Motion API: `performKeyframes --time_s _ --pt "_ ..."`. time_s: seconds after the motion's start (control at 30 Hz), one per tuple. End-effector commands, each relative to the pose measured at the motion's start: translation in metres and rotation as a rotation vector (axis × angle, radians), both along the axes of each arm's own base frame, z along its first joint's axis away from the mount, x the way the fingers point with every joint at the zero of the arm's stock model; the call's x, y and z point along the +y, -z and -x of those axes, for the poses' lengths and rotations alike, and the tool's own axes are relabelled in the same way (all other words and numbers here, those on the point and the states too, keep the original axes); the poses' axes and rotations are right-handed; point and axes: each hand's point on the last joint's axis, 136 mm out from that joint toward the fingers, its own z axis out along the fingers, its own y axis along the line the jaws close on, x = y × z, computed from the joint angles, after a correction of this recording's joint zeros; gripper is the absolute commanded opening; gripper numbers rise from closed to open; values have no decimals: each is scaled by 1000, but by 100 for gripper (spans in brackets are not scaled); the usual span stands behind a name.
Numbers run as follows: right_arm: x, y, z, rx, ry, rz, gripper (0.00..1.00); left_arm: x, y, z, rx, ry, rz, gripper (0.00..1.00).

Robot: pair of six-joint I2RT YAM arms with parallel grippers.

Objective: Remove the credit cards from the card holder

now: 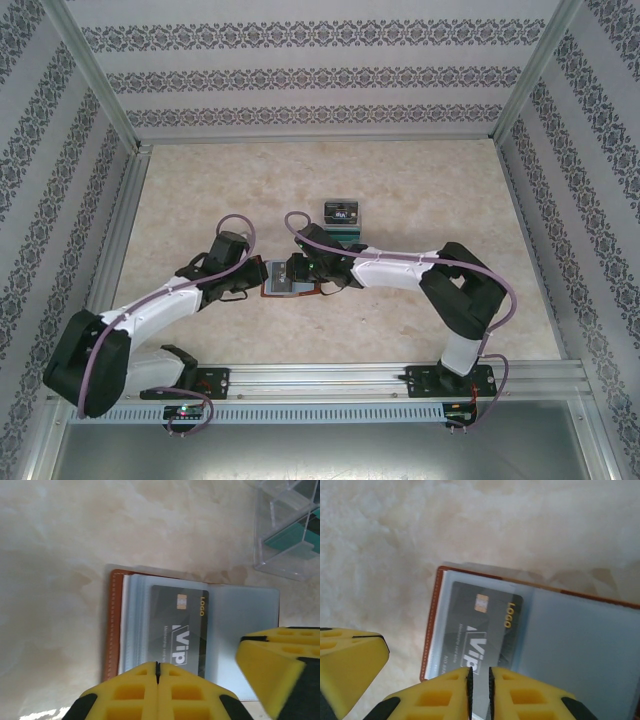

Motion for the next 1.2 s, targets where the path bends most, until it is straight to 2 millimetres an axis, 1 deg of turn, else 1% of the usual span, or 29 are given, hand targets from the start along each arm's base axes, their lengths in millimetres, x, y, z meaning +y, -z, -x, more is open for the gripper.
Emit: performKeyframes --time_s 0.0,0.17,0.23,0.33,0.5,0.6,0.7,0.9,1.1,1.17 --pt "3 3 3 41 29 -4 20 -12 -1 -10 -15 22 65 0" --pt "4 14 5 69 27 6 21 -11 12 -11 16 20 41 0" --pt "3 17 6 77 27 8 21 -9 17 -9 30 17 25 0" --pt "8 19 6 88 17 -6 21 -6 25 -5 61 17 -1 0" --pt "4 27 6 100 34 19 23 -1 34 -1 93 8 -30 0" --pt "1 28 6 102 39 24 25 4 38 2 105 -1 -51 0" --pt "1 30 7 107 35 22 26 5 42 4 118 -1 -58 0" --pt "9 25 7 104 11 -6 21 5 46 6 133 -2 -59 0" --pt "18 9 8 63 -15 -4 24 5 45 6 131 2 -58 0" --pt "19 9 8 69 -14 -2 24 5 46 7 132 3 -57 0"
